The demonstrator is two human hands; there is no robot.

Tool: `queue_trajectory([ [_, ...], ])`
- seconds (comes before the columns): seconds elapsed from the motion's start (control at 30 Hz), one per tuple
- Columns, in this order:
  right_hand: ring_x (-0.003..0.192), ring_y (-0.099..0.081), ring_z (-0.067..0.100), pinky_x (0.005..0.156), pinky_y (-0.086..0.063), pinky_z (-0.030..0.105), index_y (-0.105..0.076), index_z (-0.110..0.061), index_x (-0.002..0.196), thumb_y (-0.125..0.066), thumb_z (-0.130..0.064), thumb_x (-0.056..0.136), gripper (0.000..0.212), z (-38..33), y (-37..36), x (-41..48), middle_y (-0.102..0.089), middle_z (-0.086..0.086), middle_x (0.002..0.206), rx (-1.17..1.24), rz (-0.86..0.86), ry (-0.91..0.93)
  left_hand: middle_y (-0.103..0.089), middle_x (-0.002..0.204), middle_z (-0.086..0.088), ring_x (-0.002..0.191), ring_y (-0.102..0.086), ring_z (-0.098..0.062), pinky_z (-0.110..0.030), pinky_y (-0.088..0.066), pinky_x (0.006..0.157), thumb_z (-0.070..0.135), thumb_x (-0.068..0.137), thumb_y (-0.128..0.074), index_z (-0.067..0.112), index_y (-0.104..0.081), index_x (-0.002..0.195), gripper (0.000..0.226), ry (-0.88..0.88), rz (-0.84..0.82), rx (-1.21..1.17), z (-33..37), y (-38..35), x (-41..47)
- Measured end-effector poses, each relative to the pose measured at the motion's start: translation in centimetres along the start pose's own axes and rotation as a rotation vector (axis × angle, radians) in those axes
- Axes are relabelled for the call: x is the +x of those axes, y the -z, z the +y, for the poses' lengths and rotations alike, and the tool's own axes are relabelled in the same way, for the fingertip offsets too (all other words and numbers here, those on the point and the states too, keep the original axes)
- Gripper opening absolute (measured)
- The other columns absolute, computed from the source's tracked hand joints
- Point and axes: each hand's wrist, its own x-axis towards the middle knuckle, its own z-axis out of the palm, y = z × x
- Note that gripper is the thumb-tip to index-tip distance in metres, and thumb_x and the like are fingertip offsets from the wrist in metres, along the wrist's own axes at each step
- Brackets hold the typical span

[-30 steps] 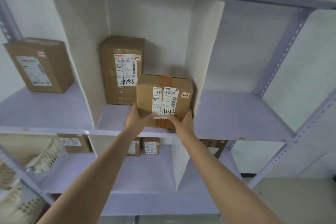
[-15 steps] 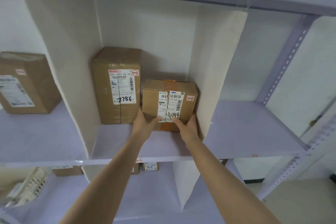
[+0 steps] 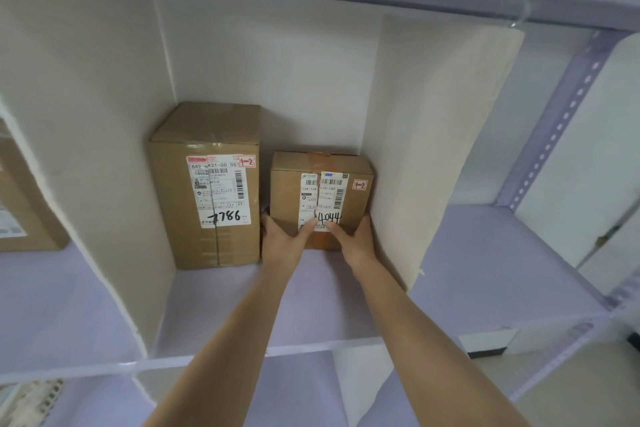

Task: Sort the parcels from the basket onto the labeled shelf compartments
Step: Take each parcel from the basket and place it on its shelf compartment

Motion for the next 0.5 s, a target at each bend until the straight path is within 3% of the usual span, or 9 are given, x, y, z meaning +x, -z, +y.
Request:
queue_trajectory([
  [0.17,0.122,-0.054,0.018,0.105,-0.042,0.03,-0.038,-0.004,0.139,-0.076,-0.007,0.081,0.07,-0.1,-0.8,1.7,-0.056,0.008,0.135,0.017,-0.005,0.004,-0.045,0.144,-0.016,0.133,-0.043,-0.033,-0.044,-0.039,0.107,0.067,0.066,-0.071,0.007,-0.026,0.14,0.105,0.055,0.07,0.092,0.2,-0.9,1.6],
  [0.4,0.122,-0.054,0.018,0.104,-0.043,0.03,-0.036,-0.003,0.139,-0.075,-0.005,0.082,0.069,0.0,-1.4,3.8,-0.056,0.009,0.134,0.039,-0.033,0.01,-0.042,0.142,-0.023,0.134,-0.039,-0.036,-0.043,-0.038,0.106,0.06,0.072,-0.071,0.0,-0.03,0.132,0.094,0.07,0.12,0.156,0.6,-2.0,3.5],
  [0.5,0.115,-0.054,0.013,0.094,-0.043,0.021,-0.036,-0.003,0.138,-0.075,-0.004,0.082,0.068,-0.1,-1.7,4.5,-0.056,0.008,0.133,0.05,-0.032,-0.002,-0.039,0.146,-0.023,0.137,-0.036,-0.034,-0.042,-0.035,0.109,0.057,0.073,-0.072,0.0,-0.027,0.138,0.098,0.093,0.114,0.158,0.8,-2.2,4.2],
])
